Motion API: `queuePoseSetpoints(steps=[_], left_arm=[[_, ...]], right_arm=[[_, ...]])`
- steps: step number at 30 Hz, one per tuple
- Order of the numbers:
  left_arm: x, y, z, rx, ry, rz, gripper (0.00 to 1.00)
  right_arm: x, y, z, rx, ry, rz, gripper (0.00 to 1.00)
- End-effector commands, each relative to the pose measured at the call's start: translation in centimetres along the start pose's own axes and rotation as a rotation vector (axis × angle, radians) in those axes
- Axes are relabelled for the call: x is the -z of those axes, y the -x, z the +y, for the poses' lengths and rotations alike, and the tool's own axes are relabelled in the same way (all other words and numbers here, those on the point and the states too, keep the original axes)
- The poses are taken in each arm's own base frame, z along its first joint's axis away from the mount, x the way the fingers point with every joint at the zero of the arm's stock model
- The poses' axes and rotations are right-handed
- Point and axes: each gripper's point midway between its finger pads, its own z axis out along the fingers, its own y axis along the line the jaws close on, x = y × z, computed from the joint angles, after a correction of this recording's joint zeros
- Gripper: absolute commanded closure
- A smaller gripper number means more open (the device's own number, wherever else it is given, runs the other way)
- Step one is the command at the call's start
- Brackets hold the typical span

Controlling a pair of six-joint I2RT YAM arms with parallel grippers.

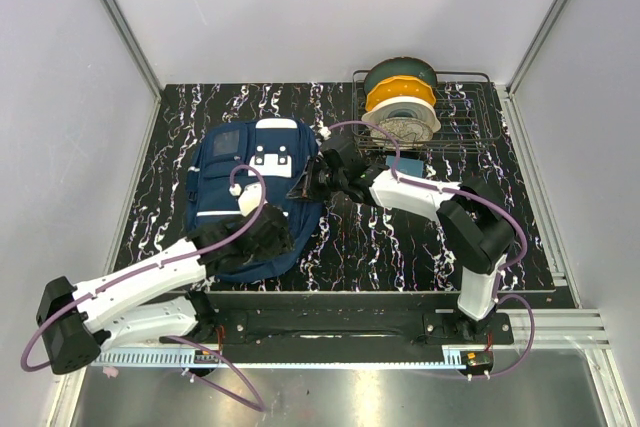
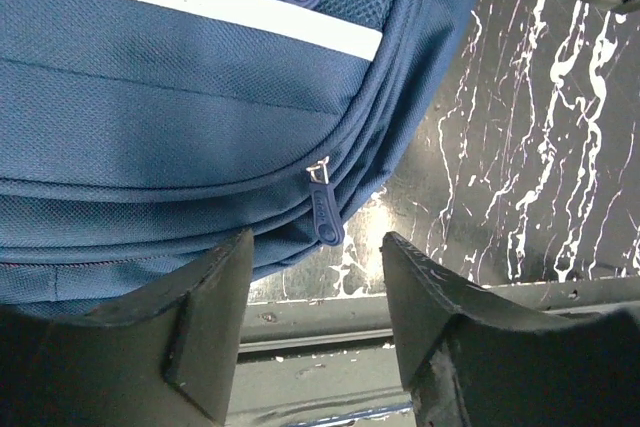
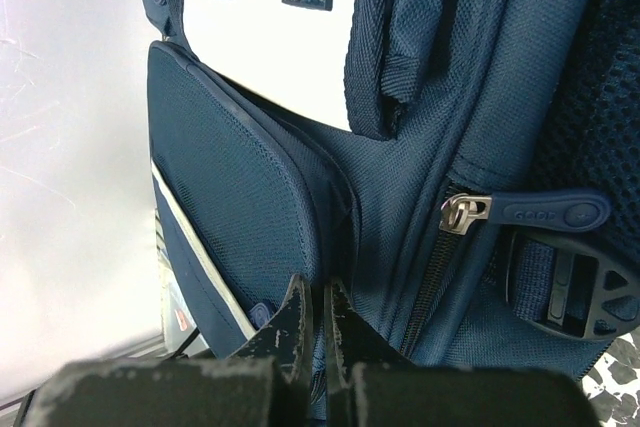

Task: Pack the student bag
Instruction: Unzip the student bag at the center of the board.

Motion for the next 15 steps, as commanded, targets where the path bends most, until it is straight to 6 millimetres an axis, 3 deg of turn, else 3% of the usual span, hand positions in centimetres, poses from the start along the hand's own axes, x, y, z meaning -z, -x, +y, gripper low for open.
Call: queuePoseSetpoints(steps=[1,5,15], left_arm=[[0.4,3.0,-1.2,0.069,0.019,-0.122,0.44],[0.3,3.8,-1.7,0.066,0.024,-0.151,0.45],[-1.5,2.8,-2.6,0.013,0.050,-0.093,0.52]], right_arm=[[1.8,1.7,3.6,0.035,0.081,-0.066,1.00],[2.3,1.8,3.7,0.047,0.078,-0.071,1.00],[2.8,1.9,3.8,0.062,0.070,-0.083,1.00]])
